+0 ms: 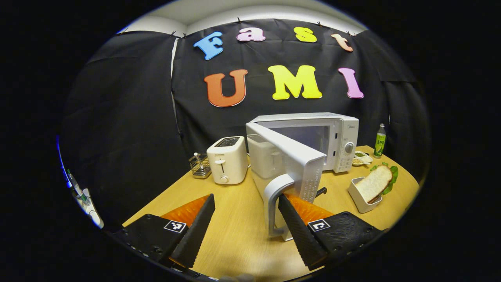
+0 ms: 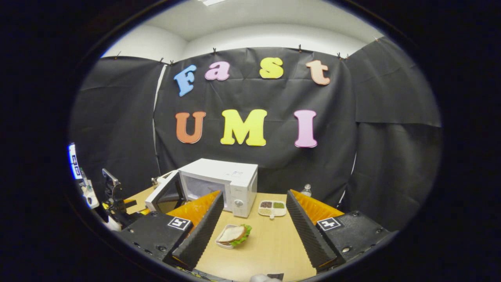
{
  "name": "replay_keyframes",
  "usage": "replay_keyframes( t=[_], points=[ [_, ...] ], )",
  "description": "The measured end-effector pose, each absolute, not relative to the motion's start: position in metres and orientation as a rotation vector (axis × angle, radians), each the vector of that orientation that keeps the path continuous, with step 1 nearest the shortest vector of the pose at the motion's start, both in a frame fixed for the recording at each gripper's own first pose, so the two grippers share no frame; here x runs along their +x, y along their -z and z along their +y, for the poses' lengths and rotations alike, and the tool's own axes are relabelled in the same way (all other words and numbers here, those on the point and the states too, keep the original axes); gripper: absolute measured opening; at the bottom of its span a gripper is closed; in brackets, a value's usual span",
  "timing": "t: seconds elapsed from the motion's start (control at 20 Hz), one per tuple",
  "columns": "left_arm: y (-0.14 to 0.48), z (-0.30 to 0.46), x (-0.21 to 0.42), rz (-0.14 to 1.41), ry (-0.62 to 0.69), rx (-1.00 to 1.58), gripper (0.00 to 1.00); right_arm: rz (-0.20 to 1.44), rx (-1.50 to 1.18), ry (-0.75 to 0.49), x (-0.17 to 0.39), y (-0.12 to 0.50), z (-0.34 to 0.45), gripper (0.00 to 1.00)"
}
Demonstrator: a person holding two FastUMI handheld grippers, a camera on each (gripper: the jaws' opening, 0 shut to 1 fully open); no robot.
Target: Open the microwave oven with the left hand, put the food in, and close the microwave oven.
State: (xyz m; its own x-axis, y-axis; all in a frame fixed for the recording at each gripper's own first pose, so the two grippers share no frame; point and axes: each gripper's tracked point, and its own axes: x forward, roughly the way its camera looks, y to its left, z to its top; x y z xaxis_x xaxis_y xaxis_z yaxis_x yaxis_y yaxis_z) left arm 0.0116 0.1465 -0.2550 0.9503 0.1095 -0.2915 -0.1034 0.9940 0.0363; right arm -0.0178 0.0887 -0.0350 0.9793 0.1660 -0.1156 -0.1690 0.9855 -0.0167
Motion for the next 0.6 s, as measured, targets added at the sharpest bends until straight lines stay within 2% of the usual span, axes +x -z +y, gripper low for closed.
replay_keyframes(
  t=[0.1,0.15,0.3,0.5,0.6],
  points=[
    [0.256,0.169,0.003,0.304,-0.140,0.022,0.96,0.133,-0.024,-0.172,-0.016,0.047,0.094,1.00],
    [0.254,0.179,-0.001,0.304,-0.154,0.021,0.97,0.145,-0.019,-0.174,-0.015,0.054,0.096,0.96],
    [0.243,0.200,-0.016,0.291,-0.185,0.036,0.96,0.184,0.001,-0.183,-0.008,0.075,0.100,1.00],
    [0.222,0.204,-0.029,0.266,-0.185,0.065,0.96,0.244,0.013,-0.215,0.009,0.115,0.099,0.96],
    [0.208,0.196,-0.034,0.252,-0.169,0.067,0.96,0.298,0.028,-0.224,0.021,0.144,0.095,1.00]
  ],
)
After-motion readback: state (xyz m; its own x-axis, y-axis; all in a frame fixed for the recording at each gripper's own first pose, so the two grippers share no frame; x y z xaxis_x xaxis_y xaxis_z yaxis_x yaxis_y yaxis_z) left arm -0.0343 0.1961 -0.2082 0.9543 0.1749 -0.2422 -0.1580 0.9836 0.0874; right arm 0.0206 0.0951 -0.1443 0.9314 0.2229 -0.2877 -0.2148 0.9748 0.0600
